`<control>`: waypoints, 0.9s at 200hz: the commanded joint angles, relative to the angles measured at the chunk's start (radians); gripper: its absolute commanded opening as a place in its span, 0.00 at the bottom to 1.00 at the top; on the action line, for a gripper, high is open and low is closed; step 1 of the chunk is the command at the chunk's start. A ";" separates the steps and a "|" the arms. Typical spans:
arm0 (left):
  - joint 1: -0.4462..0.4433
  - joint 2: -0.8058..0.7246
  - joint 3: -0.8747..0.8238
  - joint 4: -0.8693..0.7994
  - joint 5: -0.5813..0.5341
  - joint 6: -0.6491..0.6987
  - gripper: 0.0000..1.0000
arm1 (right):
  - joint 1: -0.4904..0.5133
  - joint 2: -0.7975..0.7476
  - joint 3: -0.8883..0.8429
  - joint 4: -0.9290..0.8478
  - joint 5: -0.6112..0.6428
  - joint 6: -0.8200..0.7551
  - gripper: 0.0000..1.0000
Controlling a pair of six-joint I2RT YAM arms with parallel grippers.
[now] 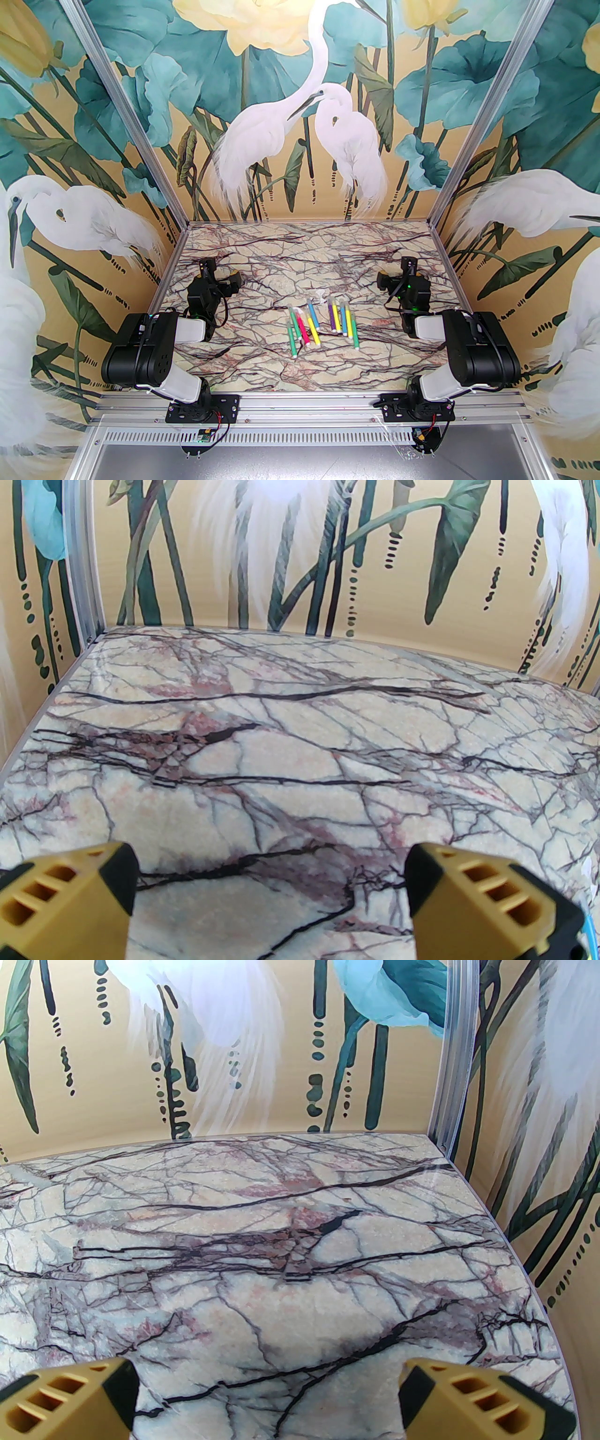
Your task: Open the pen caps
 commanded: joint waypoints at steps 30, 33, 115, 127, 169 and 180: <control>0.007 0.001 0.013 -0.007 -0.020 -0.013 1.00 | -0.002 -0.003 0.015 -0.002 0.009 0.016 0.99; 0.007 0.002 0.014 -0.008 -0.021 -0.013 1.00 | -0.002 -0.003 0.015 -0.002 0.009 0.016 0.99; 0.007 -0.014 0.019 -0.032 -0.022 -0.013 1.00 | -0.003 -0.028 0.044 -0.072 0.023 0.022 0.99; 0.007 -0.055 0.037 -0.098 -0.045 -0.021 1.00 | -0.002 -0.044 0.077 -0.141 0.042 0.031 0.99; 0.006 -0.254 0.101 -0.392 -0.094 -0.052 1.00 | 0.027 -0.145 0.236 -0.532 0.133 0.085 0.99; 0.004 -0.309 0.107 -0.431 -0.099 -0.055 1.00 | 0.051 -0.175 0.288 -0.661 0.141 0.089 0.99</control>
